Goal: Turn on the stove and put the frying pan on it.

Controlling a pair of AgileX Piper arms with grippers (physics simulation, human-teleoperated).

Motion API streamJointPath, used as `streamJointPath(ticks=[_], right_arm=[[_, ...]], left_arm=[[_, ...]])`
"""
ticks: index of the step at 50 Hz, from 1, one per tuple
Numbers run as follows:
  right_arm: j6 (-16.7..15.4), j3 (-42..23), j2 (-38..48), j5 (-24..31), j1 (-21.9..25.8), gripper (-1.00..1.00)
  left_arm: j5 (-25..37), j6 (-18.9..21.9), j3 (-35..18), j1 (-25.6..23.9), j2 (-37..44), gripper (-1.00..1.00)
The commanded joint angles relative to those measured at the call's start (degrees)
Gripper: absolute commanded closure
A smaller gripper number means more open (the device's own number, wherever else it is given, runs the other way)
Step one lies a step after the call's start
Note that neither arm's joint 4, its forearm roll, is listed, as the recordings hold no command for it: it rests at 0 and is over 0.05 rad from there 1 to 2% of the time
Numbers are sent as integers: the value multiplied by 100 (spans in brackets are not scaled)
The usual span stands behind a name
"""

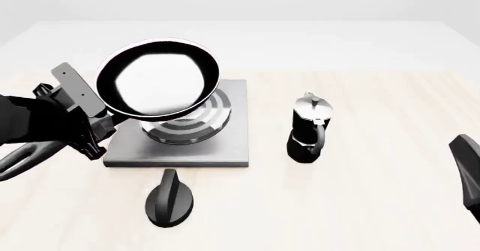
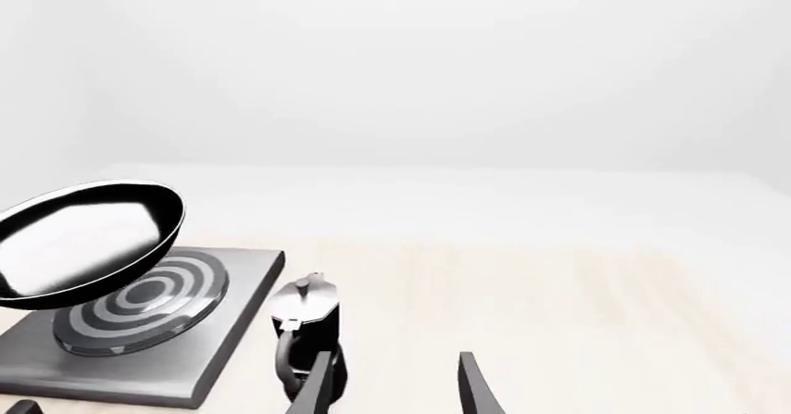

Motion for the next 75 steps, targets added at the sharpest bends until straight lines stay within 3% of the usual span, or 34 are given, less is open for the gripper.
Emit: streamJointPath(ticks=[1, 38, 75], right_arm=[[-10, -1, 0, 16, -48, -100], [-110, 7, 0, 69, -119, -100], [-151, 165, 0, 22, -176, -100]], left_arm=[[-317, 104, -70, -91, 265, 100], [-847, 25, 63, -400, 788, 100], [-1536, 132, 175, -384, 1641, 100]])
